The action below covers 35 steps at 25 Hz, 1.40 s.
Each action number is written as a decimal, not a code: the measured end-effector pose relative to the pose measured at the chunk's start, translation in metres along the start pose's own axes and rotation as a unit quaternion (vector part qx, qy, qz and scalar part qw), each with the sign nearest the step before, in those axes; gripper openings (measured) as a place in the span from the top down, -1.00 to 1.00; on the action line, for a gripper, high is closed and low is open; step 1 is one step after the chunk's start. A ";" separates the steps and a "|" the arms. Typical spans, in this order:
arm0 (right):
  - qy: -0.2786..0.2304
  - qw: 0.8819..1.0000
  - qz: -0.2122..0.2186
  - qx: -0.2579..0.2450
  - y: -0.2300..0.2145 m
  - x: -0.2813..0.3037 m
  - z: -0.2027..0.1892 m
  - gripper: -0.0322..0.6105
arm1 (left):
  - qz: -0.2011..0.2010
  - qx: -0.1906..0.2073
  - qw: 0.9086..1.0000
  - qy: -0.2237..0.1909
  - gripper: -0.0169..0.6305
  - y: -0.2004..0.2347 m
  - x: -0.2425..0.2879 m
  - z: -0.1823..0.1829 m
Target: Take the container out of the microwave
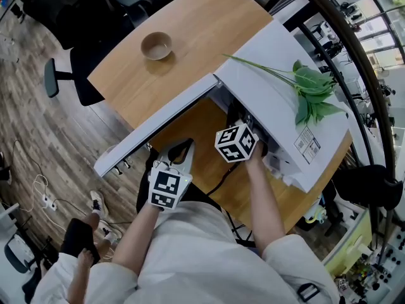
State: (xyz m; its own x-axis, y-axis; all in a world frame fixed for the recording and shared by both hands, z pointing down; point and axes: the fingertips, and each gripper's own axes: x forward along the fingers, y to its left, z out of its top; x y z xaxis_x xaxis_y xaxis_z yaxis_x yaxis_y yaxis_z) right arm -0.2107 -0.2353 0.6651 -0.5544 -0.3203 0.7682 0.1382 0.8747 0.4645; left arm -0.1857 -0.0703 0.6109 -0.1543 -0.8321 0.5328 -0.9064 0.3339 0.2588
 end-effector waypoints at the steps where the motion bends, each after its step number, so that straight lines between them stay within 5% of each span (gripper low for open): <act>1: -0.003 1.000 0.001 0.001 0.000 -0.001 0.001 0.79 | 0.000 0.000 1.000 0.000 0.94 0.000 0.000 0.000; 11: -0.024 1.000 0.005 0.001 0.007 -0.015 0.006 0.80 | 0.009 -0.002 1.000 -0.002 0.94 -0.001 -0.005 0.000; 35: -0.032 0.997 -0.029 0.071 0.029 -0.053 0.015 0.80 | -0.051 0.046 0.997 0.018 0.94 0.004 -0.023 0.009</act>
State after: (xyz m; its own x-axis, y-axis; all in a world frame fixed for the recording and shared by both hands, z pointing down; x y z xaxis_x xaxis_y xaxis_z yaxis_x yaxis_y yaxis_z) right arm -0.1897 -0.1874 0.6317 -0.6101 -0.3518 0.7100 -0.0101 0.8994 0.4369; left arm -0.1894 -0.0536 0.5927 -0.0465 -0.8423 0.5370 -0.9494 0.2045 0.2385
